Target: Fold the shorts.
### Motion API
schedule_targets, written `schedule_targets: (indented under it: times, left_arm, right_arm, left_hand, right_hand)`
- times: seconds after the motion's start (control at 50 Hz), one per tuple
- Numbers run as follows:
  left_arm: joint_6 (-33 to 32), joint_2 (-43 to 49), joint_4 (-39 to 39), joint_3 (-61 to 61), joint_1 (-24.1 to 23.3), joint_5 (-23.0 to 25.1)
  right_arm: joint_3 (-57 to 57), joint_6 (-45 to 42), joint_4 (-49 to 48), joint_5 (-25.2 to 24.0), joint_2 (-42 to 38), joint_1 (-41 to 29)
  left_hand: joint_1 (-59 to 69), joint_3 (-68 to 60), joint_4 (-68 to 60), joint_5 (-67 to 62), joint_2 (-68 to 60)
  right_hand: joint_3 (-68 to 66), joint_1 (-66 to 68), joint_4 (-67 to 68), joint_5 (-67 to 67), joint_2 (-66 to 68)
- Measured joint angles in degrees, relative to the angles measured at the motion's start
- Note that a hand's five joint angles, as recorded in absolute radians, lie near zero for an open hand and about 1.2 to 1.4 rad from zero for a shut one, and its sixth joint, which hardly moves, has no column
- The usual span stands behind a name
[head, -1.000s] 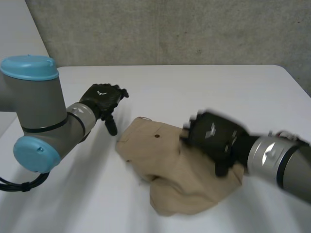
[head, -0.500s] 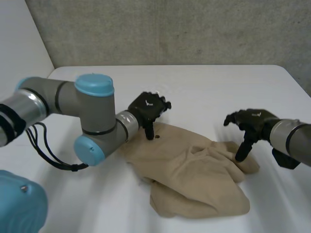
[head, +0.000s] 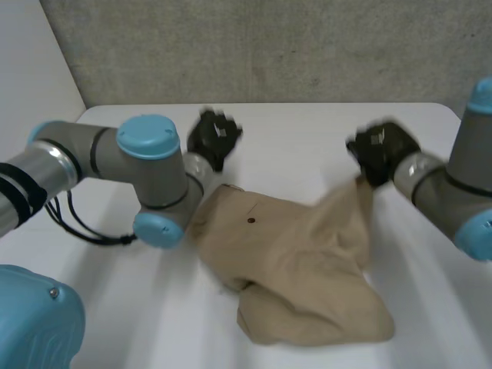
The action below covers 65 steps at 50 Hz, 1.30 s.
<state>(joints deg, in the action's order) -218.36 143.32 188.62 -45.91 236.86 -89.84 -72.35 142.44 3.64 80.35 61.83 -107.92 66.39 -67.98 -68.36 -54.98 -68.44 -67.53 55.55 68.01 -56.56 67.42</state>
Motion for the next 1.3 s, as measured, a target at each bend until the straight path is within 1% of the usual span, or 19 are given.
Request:
schedule_targets:
  times: [0.12,0.14,0.16,0.26,0.28,0.32,0.34,0.36,0.42,0.54,0.7,0.96,1.02,1.1,1.12,1.14,1.18,1.26,1.3]
  left_arm:
    - [-0.95,-2.41,11.23,1.09,0.06,-4.78]
    - [-0.88,-4.84,18.85,1.15,0.02,-7.49]
    - [-0.75,-5.6,20.67,1.02,0.0,-8.11]
    - [3.82,-11.99,28.31,-3.18,-0.01,-10.86]
    - [5.6,-13.33,28.87,-4.64,0.04,-11.07]
    - [8.13,-14.9,29.19,-6.67,0.14,-11.19]
    - [11.08,-16.27,29.01,-8.99,0.36,-11.11]
    - [12.65,-16.83,28.72,-10.21,0.51,-10.98]
    - [17.19,-18.05,27.4,-13.85,1.13,-10.22]
    - [25.27,-18.48,22.45,-19.52,3.33,-4.77]
    - [32.89,-14.89,12.99,-18.28,6.02,9.84]
    - [35.18,-6.86,1.0,-12.35,5.65,30.52]
    - [35.09,-5.34,-3.19,-11.35,5.42,36.53]
    - [34.98,-3.49,-8.3,-9.83,5.55,43.68]
    - [34.98,-3.49,-8.3,-9.83,5.55,43.68]
    - [34.94,-3.03,-9.45,-9.48,5.73,45.05]
    - [34.89,-2.7,-10.34,-9.12,6.02,45.78]
    - [34.82,-2.77,-10.51,-8.99,6.5,43.41]
    - [34.72,-3.24,-10.09,-8.96,7.01,37.78]
  right_arm:
    - [5.0,-0.03,-10.05,1.27,0.78,-1.86]
    - [7.01,0.15,-18.25,1.95,1.95,-3.39]
    - [7.38,0.18,-20.54,2.1,2.39,-3.88]
    - [7.84,0.26,-30.59,2.3,5.56,-7.67]
    - [7.4,0.24,-31.65,2.22,6.47,-8.73]
    - [6.73,0.23,-32.15,2.14,7.35,-9.7]
    - [5.69,0.22,-32.07,2.06,8.27,-10.54]
    - [5.23,0.22,-31.95,2.02,8.62,-10.83]
    - [3.24,0.24,-31.2,1.93,9.95,-11.75]
    - [-2.71,0.43,-29.08,1.77,14.09,-13.39]
    - [-9.84,3.15,-25.66,-0.94,22.53,-14.49]
    - [-13.67,12.81,-20.21,-4.73,29.76,-14.81]
    - [-14.3,13.43,-20.1,-4.84,30.33,-14.64]
    - [-15.15,13.54,-20.12,-4.76,30.51,-14.26]
    - [-15.15,13.54,-20.12,-4.76,30.51,-14.26]
    - [-15.55,13.49,-20.14,-4.73,30.48,-14.16]
    - [-16.19,13.4,-20.19,-4.69,30.4,-14.08]
    - [-17.05,13.27,-20.26,-4.63,30.24,-14.05]
    - [-17.73,13.19,-20.33,-4.54,29.99,-14.05]
  left_hand:
    - [0.0,-0.02,-0.01,0.0,-0.04]
    - [0.0,-0.05,-0.01,0.0,-0.08]
    - [0.0,-0.08,-0.02,0.0,-0.1]
    - [-0.97,0.58,0.72,0.55,1.22]
    - [-12.18,12.49,12.03,9.72,12.92]
    - [-12.18,12.49,12.03,9.72,12.92]
    - [-30.03,28.52,29.22,25.92,29.27]
    - [-35.69,34.3,35.02,31.71,35.62]
    - [-40.11,39.33,40.13,36.97,40.03]
    - [-42.39,44.45,45.68,42.79,45.28]
    - [-43.2,45.81,46.64,43.98,46.52]
    - [-43.2,45.84,46.82,43.98,46.73]
    - [-40.22,42.44,42.97,40.27,42.97]
    - [-21.21,25.33,25.54,22.45,25.67]
    - [-21.21,25.33,25.54,22.45,25.67]
    - [-8.53,12.73,12.92,9.91,12.2]
    - [-0.25,1.85,1.95,-0.28,1.77]
    - [-0.25,0.03,0.15,-0.44,0.05]
    - [-0.25,0.0,0.01,-0.44,0.01]
  right_hand:
    - [0.0,0.0,0.0,0.0,0.0]
    - [0.0,0.0,0.0,0.0,0.0]
    - [0.0,0.0,0.0,0.0,0.0]
    - [0.0,0.24,0.02,0.0,-0.01]
    - [0.0,0.24,0.02,0.0,0.0]
    - [-0.18,0.24,0.02,0.0,0.0]
    - [-0.23,0.24,0.02,0.0,-0.01]
    - [-0.23,0.24,0.02,0.0,0.0]
    - [-0.23,0.24,0.02,0.0,0.0]
    - [-0.22,0.24,0.01,0.0,0.0]
    - [-0.23,0.24,0.28,0.0,0.0]
    - [-0.49,1.02,0.29,0.0,0.0]
    - [-0.49,1.02,0.29,0.0,0.0]
    - [-0.49,1.03,0.29,0.0,0.0]
    - [-0.49,1.03,0.29,0.0,0.0]
    - [-0.49,1.03,0.29,0.0,0.0]
    - [-0.49,1.03,0.29,0.0,0.0]
    - [-0.49,1.02,0.29,0.0,0.0]
    - [-0.49,1.03,0.29,0.0,0.0]
